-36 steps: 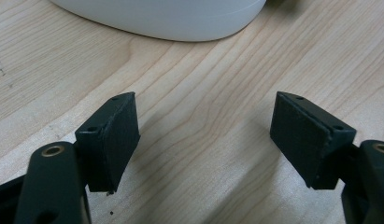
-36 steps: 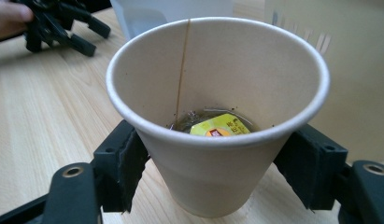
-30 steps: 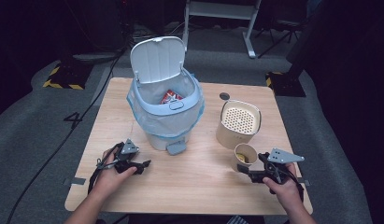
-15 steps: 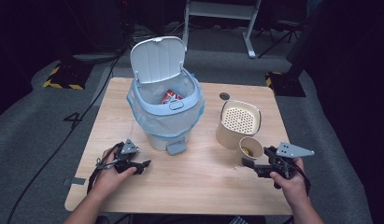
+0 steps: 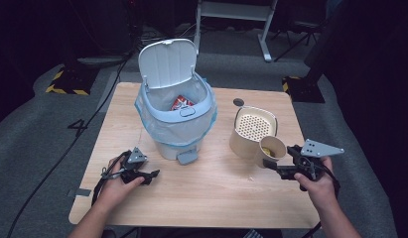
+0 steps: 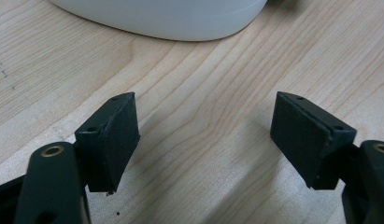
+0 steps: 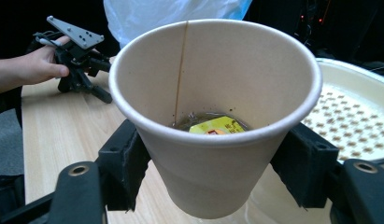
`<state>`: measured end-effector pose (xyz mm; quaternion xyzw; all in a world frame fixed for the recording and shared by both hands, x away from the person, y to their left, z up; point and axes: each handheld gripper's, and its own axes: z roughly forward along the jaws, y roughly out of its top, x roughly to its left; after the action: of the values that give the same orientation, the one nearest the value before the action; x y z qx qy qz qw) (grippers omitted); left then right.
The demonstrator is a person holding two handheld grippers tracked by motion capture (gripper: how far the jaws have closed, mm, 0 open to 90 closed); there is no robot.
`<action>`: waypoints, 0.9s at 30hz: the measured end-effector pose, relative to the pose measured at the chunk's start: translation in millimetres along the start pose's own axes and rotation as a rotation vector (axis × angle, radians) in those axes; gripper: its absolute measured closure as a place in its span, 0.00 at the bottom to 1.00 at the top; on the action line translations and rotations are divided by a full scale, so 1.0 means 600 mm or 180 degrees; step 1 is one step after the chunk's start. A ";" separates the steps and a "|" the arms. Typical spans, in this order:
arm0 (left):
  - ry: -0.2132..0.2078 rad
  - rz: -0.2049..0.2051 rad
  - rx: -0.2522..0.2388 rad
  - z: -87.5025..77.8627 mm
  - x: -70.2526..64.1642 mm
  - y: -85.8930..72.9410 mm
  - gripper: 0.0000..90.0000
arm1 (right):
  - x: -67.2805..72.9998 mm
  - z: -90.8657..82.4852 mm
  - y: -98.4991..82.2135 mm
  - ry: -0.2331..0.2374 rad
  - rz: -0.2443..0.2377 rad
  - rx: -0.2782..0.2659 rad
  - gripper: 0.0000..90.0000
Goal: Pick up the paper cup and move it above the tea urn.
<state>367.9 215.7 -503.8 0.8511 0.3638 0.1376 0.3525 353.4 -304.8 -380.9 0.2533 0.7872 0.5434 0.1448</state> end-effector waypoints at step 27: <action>0.0006 -0.0003 0.0001 0.000 0.000 0.000 0.27 | -0.091 0.022 0.101 -0.0200 -0.0069 0.0061 0.36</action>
<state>368.0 215.8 -503.8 0.8509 0.3646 0.1382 0.3522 420.1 -307.6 -331.9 0.2630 0.7901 0.5260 0.1729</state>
